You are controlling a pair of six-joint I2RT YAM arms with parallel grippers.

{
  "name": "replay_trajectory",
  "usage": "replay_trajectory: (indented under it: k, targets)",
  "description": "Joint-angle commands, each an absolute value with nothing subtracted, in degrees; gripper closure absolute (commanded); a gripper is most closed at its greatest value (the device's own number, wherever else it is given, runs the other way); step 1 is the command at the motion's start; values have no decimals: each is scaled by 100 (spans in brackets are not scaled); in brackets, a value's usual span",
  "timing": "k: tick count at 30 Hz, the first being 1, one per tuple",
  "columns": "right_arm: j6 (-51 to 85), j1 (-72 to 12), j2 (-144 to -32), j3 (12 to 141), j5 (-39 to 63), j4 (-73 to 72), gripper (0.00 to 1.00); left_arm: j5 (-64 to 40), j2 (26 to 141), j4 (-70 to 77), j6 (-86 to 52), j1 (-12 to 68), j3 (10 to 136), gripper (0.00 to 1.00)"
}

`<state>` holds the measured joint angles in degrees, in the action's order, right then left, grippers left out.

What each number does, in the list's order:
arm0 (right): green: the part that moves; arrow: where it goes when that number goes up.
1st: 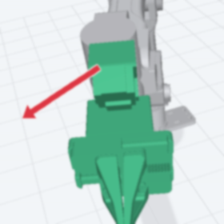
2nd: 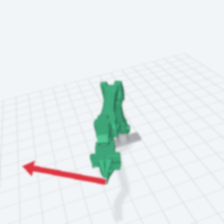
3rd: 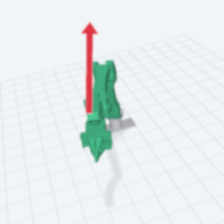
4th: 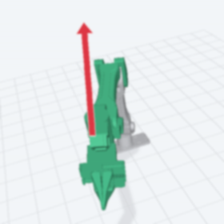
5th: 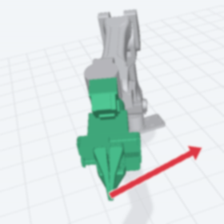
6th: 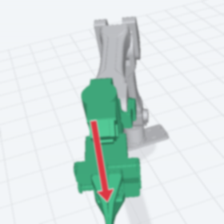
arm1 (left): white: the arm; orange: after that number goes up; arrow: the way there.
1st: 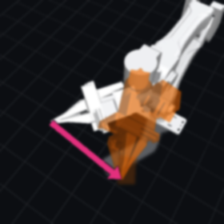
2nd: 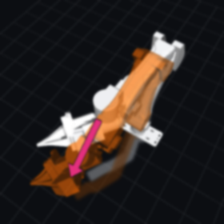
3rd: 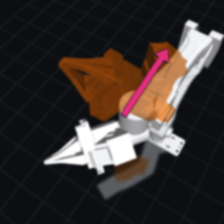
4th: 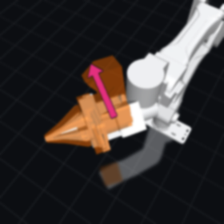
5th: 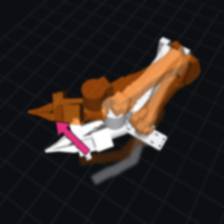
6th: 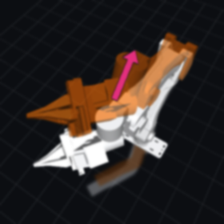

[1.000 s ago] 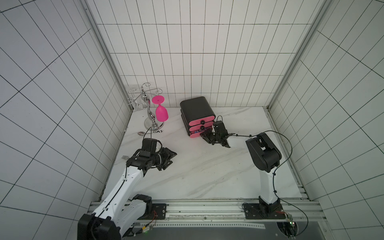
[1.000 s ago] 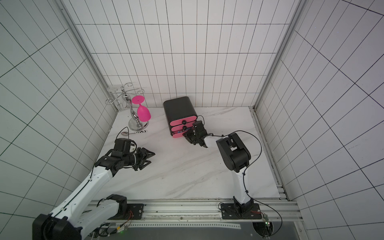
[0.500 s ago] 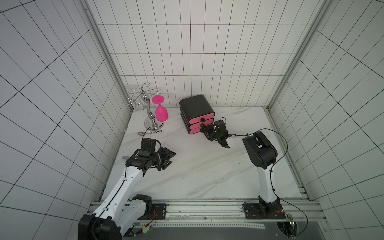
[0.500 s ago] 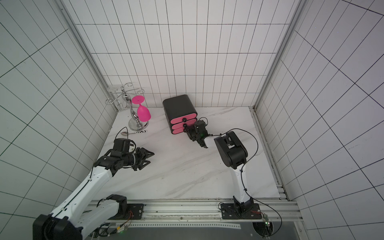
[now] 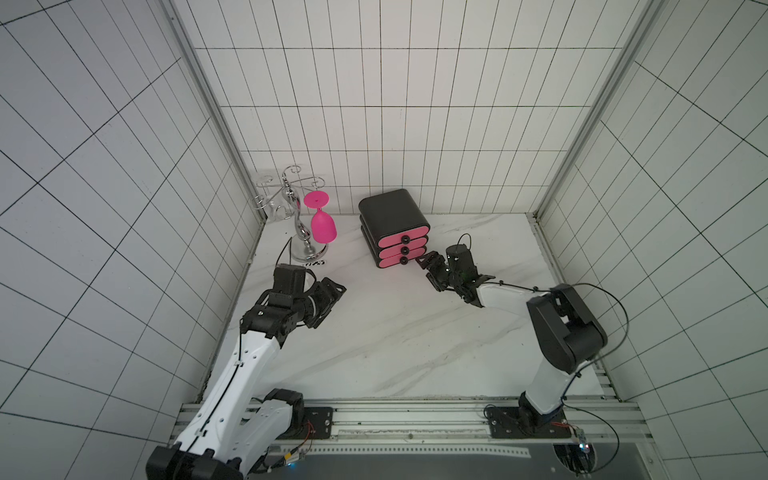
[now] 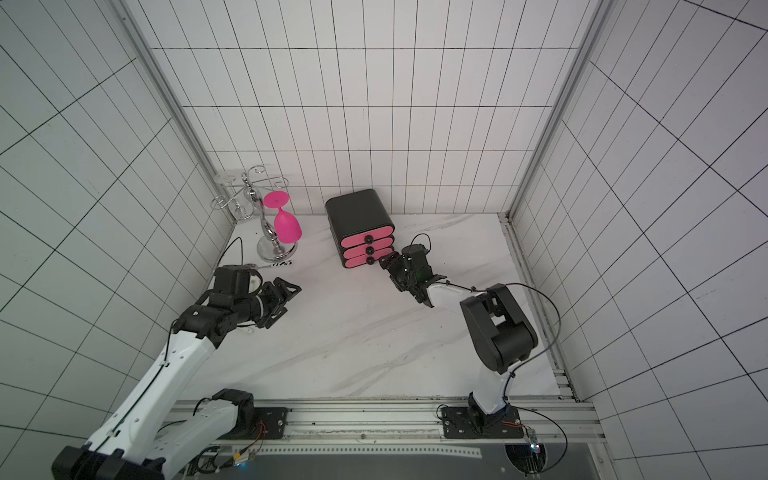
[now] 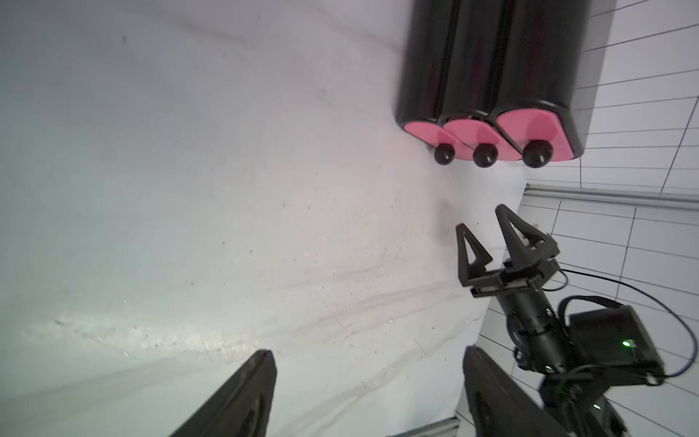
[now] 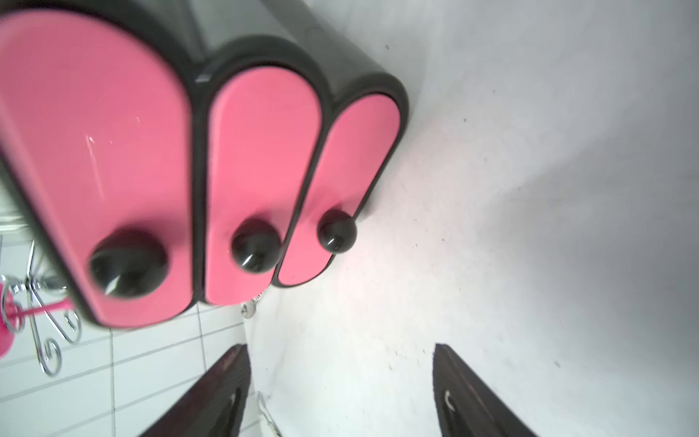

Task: Put the binder clips in the drawer according to color
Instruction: Close the drawer in the storage box, then reset both arms

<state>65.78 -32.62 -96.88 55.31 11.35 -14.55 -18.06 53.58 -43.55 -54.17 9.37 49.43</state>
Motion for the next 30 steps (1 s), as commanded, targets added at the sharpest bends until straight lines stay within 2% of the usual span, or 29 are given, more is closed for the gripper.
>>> replay_trajectory:
  k: [1, 7, 8, 10, 14, 16, 18, 21, 23, 30]
  targets:
    - [4750, -3201, -8542, 5737, 342, 809, 18, -523, 5183, -4123, -4730, 931, 5333, 11]
    - [2789, -3174, -6832, 6086, -1908, 2611, 14, 1530, 4918, -3095, -3616, 1093, 5343, 2]
    - [2386, -3181, -6639, 6100, -2384, 2654, 13, 1842, 4897, -2860, -3338, 1127, 5273, 2]
    - [1596, -3167, -6427, 6118, -2977, 2629, 1, 2361, 4887, -2388, -2802, 1129, 5065, 2]
    - [955, -3079, -6322, 6140, -4323, 2634, 2, 2792, 4896, -1508, -2020, 970, 4472, 1]
    - [818, -2746, -6169, 5810, -4134, 2432, 2, 3244, 5019, -1409, -1951, 909, 4216, 1]
    - [974, -2185, -5913, 5286, -3522, 2159, 1, 3554, 5219, -1336, -2063, 783, 3989, 1]
    - [1068, -1558, -5567, 4068, -3057, 1052, 2, 3476, 5642, -919, -1949, 616, 3604, 1]
    - [1035, -1324, -5542, 3291, -3115, 191, 2, 3428, 5988, -453, -1795, 583, 3374, 1]
    - [821, -797, -6757, 1884, -2977, -3122, 1, 3044, 7268, 1858, -1300, 526, 2841, 2]
